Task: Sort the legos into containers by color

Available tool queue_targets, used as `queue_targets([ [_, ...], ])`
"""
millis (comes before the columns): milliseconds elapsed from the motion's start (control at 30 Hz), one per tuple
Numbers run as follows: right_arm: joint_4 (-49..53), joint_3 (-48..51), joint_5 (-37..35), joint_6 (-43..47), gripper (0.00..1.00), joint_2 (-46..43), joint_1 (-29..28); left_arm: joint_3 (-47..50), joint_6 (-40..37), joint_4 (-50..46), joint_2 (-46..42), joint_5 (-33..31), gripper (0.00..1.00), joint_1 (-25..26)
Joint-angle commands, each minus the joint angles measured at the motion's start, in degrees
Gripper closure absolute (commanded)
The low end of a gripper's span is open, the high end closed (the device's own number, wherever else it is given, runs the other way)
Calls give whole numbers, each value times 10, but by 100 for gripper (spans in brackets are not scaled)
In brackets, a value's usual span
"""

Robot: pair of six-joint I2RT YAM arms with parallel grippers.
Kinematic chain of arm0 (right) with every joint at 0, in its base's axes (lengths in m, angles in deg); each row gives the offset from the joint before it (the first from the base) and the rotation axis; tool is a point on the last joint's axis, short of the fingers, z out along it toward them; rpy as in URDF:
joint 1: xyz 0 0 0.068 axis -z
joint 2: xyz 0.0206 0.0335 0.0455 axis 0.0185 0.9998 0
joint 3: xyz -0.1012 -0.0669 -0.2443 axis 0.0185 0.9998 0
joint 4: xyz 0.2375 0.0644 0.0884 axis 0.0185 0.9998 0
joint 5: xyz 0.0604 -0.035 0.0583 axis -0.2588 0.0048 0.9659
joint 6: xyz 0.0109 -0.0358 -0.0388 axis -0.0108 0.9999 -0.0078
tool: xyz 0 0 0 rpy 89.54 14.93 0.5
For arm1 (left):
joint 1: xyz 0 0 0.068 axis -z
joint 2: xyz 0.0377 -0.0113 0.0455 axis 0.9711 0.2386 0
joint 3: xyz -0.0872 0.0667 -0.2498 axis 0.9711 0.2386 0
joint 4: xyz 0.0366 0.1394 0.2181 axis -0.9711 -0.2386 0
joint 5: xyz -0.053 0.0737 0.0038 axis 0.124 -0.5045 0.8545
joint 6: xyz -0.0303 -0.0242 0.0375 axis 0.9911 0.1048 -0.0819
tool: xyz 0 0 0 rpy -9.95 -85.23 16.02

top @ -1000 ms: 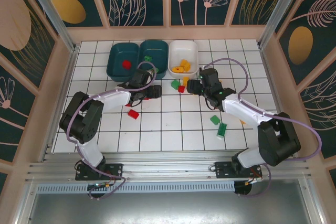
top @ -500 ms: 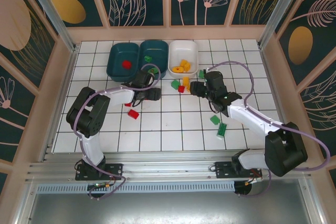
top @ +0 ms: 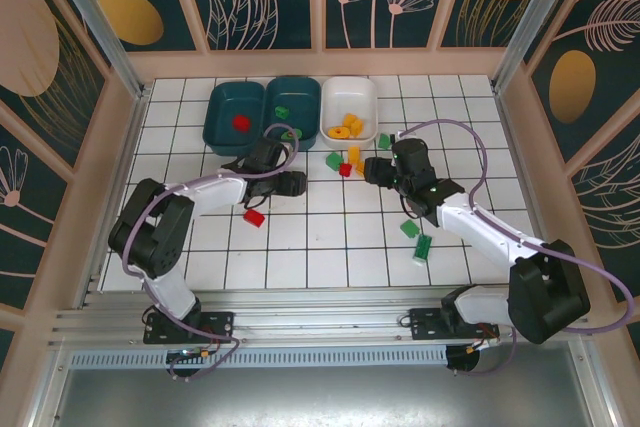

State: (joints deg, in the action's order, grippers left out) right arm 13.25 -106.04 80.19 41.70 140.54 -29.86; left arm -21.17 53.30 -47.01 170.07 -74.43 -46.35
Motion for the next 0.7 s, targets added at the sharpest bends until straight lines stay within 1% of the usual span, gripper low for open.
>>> queue_targets([
  [0,11,0,-16,-5,24,-8,5,4,10,-3,-23,25,27,4],
  [67,11,-1,-15,-6,24,-9,4,2,9,-12,-18,-6,27,4],
  [133,10,1,-14,-7,24,-9,5,-9,7,-34,-13,-59,28,4],
  [233,6,3,-8,-9,24,-6,5,-11,0,-41,-17,-129,27,4],
  [267,4,4,-5,-10,24,-3,5,-13,-6,-41,-14,-136,27,4],
  [300,1,3,0,-13,24,-1,4,-18,-12,-41,-11,-138,26,4],
  [333,-3,3,6,-16,24,4,4,-23,-17,-39,10,-133,26,5],
  [400,-11,2,18,-21,25,11,4,-31,-23,-37,33,-110,27,5],
  [467,-17,0,24,-25,25,19,3,-31,-26,-29,50,-97,31,5],
  [667,-19,-8,27,-23,26,37,0,-18,-28,-25,69,-99,39,6],
])
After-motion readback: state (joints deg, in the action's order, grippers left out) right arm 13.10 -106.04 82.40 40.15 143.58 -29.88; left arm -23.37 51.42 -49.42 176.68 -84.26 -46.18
